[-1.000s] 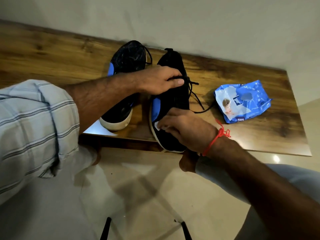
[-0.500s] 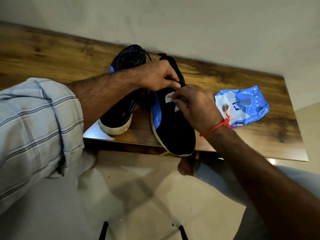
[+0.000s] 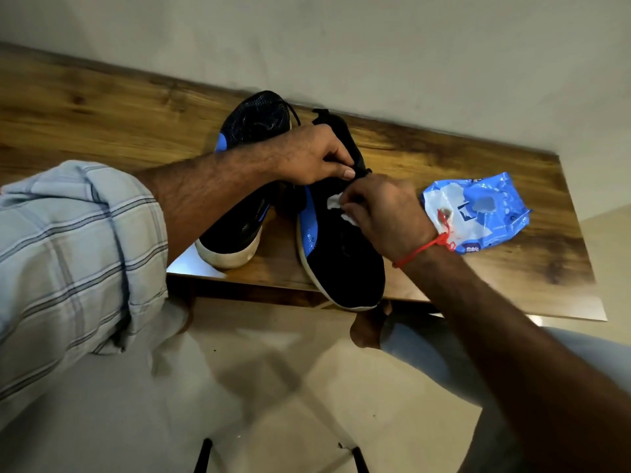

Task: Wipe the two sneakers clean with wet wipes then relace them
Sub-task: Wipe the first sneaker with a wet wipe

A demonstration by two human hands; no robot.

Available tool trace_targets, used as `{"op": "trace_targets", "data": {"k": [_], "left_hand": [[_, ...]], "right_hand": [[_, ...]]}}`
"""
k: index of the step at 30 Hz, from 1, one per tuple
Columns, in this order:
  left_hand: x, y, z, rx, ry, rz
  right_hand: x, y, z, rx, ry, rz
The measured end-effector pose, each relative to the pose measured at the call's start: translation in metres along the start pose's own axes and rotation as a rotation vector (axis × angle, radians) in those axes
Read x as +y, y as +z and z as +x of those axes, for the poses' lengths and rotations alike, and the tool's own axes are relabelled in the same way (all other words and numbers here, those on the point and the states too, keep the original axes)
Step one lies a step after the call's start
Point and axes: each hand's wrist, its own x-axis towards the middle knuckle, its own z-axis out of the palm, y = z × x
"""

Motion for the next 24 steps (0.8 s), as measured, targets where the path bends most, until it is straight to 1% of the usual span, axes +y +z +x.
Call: {"op": "trace_targets", "data": {"k": [1, 3, 5, 6, 7, 8, 9, 11, 14, 16, 19, 21, 22, 24], "left_hand": [[0.0, 0.0, 0.0, -0.004, -0.005, 0.002], [0.0, 0.001, 0.0, -0.011, -0.037, -0.003], [0.002, 0.001, 0.001, -0.035, -0.085, -0.034], [0.004, 0.002, 0.002, -0.05, -0.113, -0.06], [0.007, 0.003, 0.002, -0.054, -0.142, -0.077], [0.01, 0.004, 0.003, -0.043, -0.172, -0.074], [0.012, 0.006, 0.004, -0.015, -0.201, -0.059], [0.013, 0.01, 0.003, 0.038, -0.239, -0.107], [0.018, 0.006, -0.004, 0.07, -0.229, -0.4], [0.021, 0.001, -0.011, 0.133, -0.247, -0.52], [0.028, -0.004, -0.02, 0.198, -0.263, -0.737], [0.031, -0.003, -0.028, 0.194, -0.226, -0.881], [0.033, -0.002, -0.033, 0.176, -0.194, -0.917], [0.034, 0.002, -0.043, 0.203, -0.15, -0.946]], "right_hand": [[-0.002, 0.007, -0.003, -0.082, -0.01, -0.044], [-0.007, 0.011, -0.015, -0.319, -0.055, -0.127], [-0.009, 0.003, -0.027, -0.574, -0.046, -0.106], [-0.009, -0.005, -0.031, -0.669, -0.044, -0.076], [-0.006, -0.013, -0.034, -0.722, -0.045, -0.031], [0.0, -0.02, -0.035, -0.728, -0.038, 0.026], [0.009, -0.025, -0.035, -0.692, -0.027, 0.096], [0.027, -0.03, -0.031, -0.524, 0.006, 0.255], [0.042, -0.03, -0.026, -0.194, 0.11, 0.532], [0.043, -0.032, -0.02, -0.029, 0.133, 0.672], [0.034, -0.037, -0.015, 0.119, 0.087, 0.769], [0.028, -0.04, -0.014, 0.199, 0.084, 0.809], [0.026, -0.041, -0.013, 0.212, 0.086, 0.833], [0.023, -0.042, -0.013, 0.162, 0.049, 0.839]]}}
